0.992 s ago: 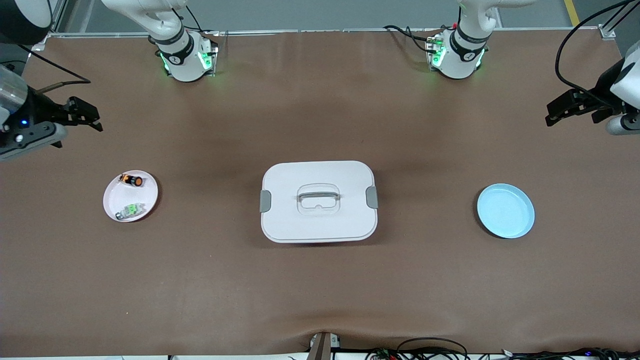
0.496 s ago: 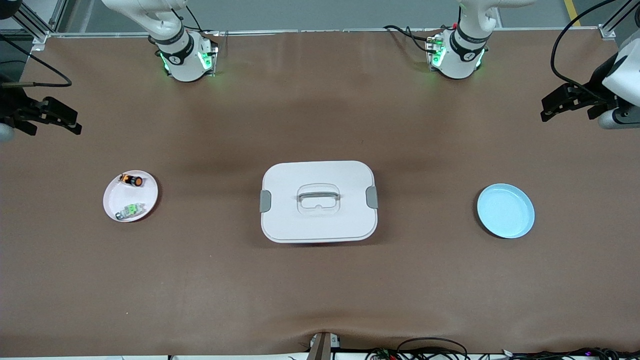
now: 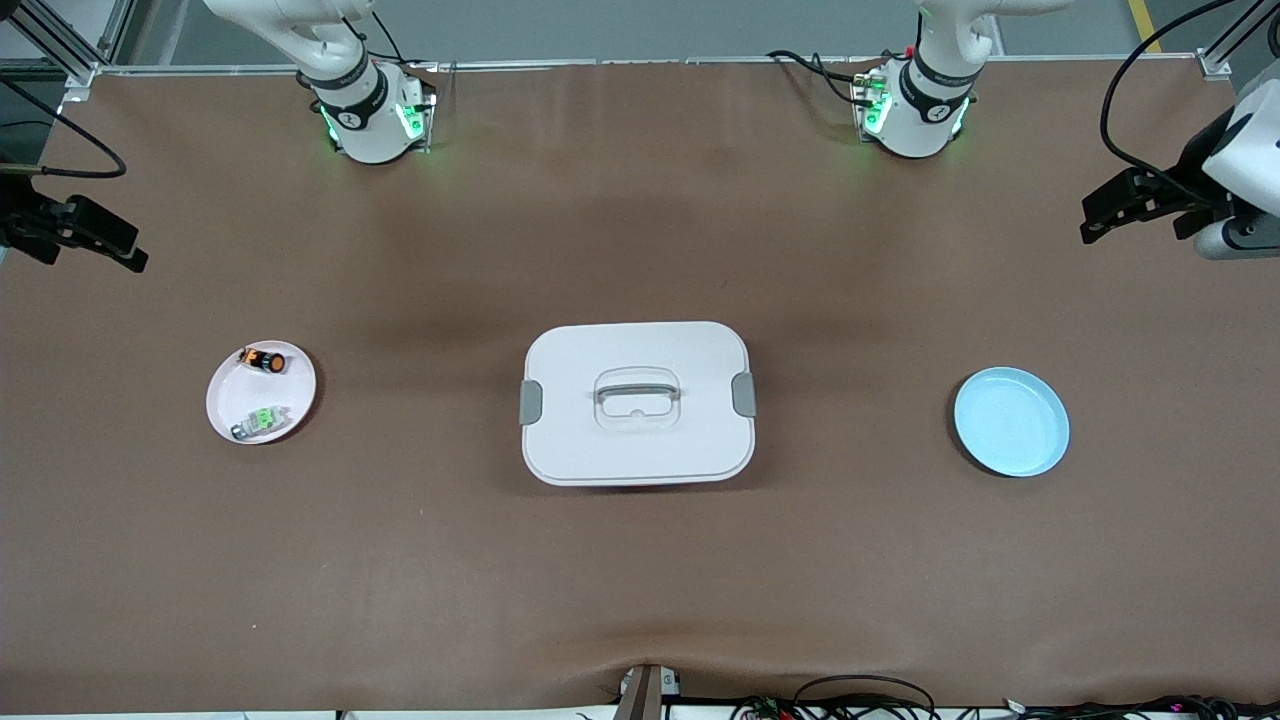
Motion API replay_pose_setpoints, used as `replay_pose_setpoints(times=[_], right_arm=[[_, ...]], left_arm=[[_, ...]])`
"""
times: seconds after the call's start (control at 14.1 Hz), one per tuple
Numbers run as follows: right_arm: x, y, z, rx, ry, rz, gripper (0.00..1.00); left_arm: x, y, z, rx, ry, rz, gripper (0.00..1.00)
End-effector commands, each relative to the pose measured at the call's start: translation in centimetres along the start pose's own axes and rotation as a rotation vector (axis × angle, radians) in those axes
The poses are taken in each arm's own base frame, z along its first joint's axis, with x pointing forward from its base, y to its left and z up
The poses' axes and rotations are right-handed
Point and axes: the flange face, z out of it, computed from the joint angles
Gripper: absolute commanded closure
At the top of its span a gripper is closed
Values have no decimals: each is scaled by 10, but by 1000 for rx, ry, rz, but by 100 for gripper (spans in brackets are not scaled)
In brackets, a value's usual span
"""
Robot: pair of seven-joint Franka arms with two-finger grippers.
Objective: Transfer orange switch to right arm and place
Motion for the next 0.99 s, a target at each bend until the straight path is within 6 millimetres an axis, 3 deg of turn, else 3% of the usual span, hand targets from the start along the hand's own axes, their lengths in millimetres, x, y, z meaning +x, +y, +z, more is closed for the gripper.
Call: replay_pose_setpoints(times=[0.0,0.28,0.5,0.71,0.92], right_arm=[[-13,11,-5,2,0,-35,0],[-34,21,1,8,4,-57,0],[-70,23,14,14,91,-57,0],[-72,24,12,14,91,-45,0],[-65,24,-9,14,113,-42,0]], left_arm=[[-7,-3,-5,17,11,20,0],[-8,-3,-5,17,12,20,0],[-7,-3,-4,18,9,20,0],[-7,-3,-4,17,9,20,0],[-8,-5,-9,16,18,18,0]])
